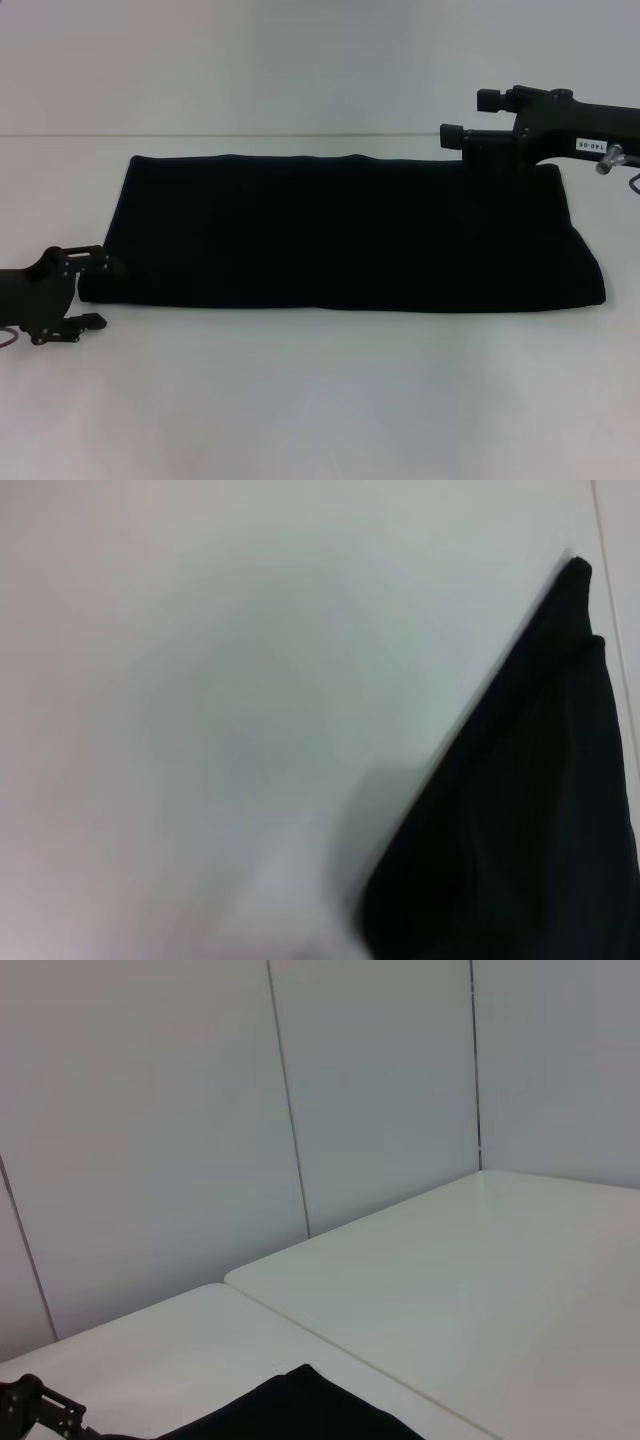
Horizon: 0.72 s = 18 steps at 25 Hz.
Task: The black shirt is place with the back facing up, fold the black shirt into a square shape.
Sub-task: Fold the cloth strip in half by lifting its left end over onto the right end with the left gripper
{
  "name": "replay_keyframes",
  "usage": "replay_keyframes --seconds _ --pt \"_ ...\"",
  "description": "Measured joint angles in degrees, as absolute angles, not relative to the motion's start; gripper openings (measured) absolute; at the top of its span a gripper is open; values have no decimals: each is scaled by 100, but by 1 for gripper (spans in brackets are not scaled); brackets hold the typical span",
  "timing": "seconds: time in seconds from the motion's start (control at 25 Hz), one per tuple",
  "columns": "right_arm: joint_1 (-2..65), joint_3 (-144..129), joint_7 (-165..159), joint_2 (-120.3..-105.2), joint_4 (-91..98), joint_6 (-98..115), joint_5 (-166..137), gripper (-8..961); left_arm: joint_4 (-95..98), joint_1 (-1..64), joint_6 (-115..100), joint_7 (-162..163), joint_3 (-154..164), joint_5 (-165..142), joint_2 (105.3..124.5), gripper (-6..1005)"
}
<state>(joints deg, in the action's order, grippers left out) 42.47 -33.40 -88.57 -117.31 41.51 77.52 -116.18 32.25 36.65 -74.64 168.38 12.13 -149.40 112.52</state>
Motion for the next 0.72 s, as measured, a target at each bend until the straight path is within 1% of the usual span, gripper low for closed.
replay_keyframes --seconds 0.72 --pt "4227 -3287 -8859 -11742 4148 7805 -11615 909 3144 3639 -7142 16710 1203 -14721 11267 794"
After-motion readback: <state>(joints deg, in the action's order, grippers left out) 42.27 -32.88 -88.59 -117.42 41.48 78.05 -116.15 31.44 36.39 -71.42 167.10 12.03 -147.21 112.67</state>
